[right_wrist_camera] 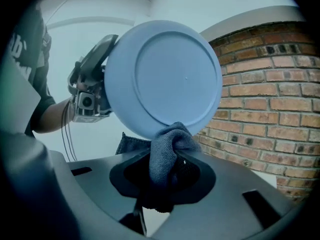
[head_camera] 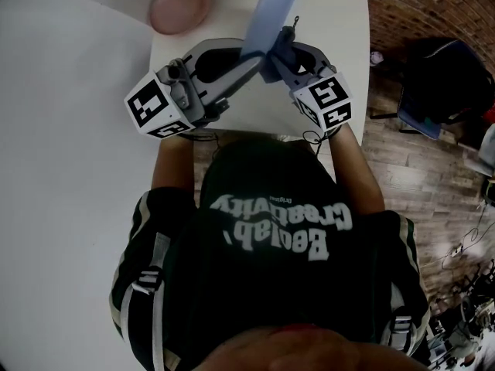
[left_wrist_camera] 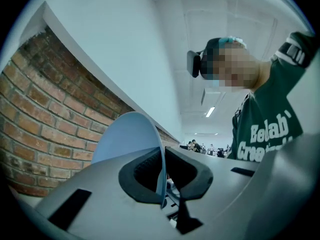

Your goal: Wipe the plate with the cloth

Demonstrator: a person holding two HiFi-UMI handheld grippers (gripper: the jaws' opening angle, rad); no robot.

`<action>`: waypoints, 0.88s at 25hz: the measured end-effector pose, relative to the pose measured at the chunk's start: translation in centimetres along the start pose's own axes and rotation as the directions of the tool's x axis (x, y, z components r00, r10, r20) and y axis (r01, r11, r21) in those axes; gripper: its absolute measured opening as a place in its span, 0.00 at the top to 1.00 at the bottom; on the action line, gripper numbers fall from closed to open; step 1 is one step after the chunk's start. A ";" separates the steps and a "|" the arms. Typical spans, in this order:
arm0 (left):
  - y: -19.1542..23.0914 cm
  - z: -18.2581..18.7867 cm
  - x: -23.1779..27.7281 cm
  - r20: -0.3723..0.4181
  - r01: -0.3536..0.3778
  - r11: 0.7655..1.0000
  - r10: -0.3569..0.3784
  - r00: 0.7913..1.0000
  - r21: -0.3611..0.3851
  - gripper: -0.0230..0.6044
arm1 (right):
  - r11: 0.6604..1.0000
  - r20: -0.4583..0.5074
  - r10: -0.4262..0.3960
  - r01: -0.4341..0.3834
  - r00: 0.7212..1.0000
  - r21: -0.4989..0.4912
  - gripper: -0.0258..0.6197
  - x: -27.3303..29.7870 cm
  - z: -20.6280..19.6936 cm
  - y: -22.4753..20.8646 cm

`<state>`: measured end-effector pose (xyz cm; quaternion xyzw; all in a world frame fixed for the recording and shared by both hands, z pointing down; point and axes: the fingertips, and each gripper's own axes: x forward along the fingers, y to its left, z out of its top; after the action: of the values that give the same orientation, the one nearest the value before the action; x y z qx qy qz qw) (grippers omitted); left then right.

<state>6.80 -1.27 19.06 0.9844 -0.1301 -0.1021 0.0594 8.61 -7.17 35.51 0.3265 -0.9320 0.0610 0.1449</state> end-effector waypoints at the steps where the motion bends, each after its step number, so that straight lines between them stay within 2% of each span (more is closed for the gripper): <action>1: 0.2 -0.2 -0.1 -0.003 -0.019 1.000 0.020 1.000 0.005 0.93 | 1.000 0.003 0.012 -0.012 1.000 -0.007 0.82 -0.1 0.2 0.7; 7: 2.6 -1.5 -1.1 -0.029 -0.155 0.988 0.155 0.987 0.021 0.93 | 0.993 0.021 0.094 -0.092 0.995 -0.075 0.82 0.0 1.9 4.6; 12: 4.3 -3.7 -1.9 -0.075 -0.217 0.976 0.217 0.973 0.010 0.93 | 0.984 0.058 0.136 -0.128 0.989 -0.122 0.82 -0.4 3.0 5.6; 16: 5.0 -5.6 -2.3 -0.115 -0.233 0.972 0.229 0.967 -0.026 0.93 | 0.986 0.109 0.121 -0.106 0.987 -0.130 0.82 -1.2 4.5 4.9; 22: 4.5 -7.5 -2.0 -0.190 -0.214 0.975 0.200 0.961 -0.056 0.93 | 0.992 0.189 0.052 -0.029 0.981 -0.125 0.82 -2.9 7.6 2.1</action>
<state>5.40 -4.33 27.36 0.9677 -0.2222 -0.0091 0.1187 7.69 -5.39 27.31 0.3023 -0.9501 -0.0247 0.0726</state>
